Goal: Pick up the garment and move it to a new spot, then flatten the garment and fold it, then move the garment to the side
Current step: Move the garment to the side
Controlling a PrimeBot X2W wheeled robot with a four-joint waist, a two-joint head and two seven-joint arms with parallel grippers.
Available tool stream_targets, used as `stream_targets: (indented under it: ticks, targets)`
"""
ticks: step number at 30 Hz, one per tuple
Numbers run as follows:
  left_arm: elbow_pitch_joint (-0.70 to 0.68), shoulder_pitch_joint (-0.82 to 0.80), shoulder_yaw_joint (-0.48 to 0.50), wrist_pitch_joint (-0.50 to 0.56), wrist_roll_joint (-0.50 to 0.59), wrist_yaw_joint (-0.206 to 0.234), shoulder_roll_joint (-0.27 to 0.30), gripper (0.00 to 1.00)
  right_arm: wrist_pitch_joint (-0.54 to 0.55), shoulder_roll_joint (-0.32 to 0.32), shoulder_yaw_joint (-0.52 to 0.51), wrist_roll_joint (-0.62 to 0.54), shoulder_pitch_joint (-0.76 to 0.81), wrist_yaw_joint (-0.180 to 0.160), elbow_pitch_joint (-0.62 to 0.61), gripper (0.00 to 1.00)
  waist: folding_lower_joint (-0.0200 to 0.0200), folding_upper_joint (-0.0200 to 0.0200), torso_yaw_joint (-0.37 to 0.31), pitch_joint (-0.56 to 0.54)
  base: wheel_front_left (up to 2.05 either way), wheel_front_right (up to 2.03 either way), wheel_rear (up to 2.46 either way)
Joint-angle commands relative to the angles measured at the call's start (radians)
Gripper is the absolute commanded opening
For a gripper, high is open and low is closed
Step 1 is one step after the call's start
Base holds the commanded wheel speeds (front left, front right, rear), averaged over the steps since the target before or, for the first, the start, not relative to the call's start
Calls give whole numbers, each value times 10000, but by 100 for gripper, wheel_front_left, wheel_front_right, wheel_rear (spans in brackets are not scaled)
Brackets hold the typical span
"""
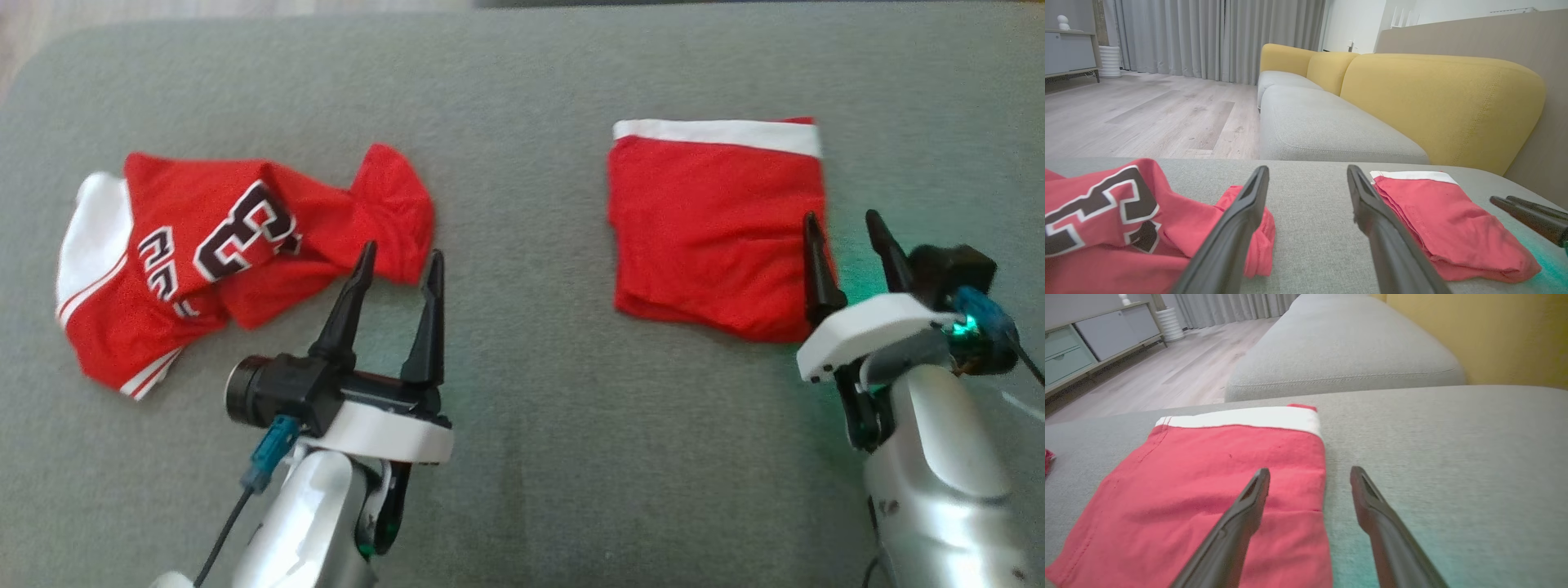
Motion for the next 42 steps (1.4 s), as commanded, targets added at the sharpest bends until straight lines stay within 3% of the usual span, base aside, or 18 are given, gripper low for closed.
stream_targets:
  ticks: [1,10,11,12,13,22,27,35,42]
  targets:
    - [-327,-293,230,-94,-55,18,72,100,33,18,180,-3,-250,-7,-158,100,-3,0,251,228,0,0,0]
    - [-331,-587,-197,-94,-222,78,72,100,881,18,-63,496,-1432,-7,2290,100,-3,0,755,542,0,0,0]
    - [-337,-591,-208,-94,-222,89,72,100,842,18,-22,460,-1508,-7,2439,86,-3,0,767,555,0,0,0]
    - [-339,-590,-215,-94,-217,101,72,100,772,18,24,378,-1573,-7,2561,34,-3,0,768,559,0,0,0]
    - [-337,-588,-214,-94,-209,110,72,100,664,18,73,256,-1628,-7,2654,0,-3,0,758,560,0,0,0]
    - [-390,-672,-243,-94,-135,95,72,100,-403,-81,458,-1260,-2075,-7,2842,0,-3,0,100,372,0,0,0]
    - [-472,-777,-351,-94,-121,90,72,100,-486,-492,1076,-1748,-2239,-7,2678,0,-3,0,-572,216,0,0,0]
    - [-605,-1264,-771,-94,-290,193,72,100,-113,-2659,2492,-2054,-2334,-7,2134,0,-3,0,-1398,488,0,0,0]
    - [-717,-1764,-1114,-94,-353,229,72,100,291,-4755,3261,-1415,-2626,-7,1757,0,-3,0,-1485,1053,0,0,0]
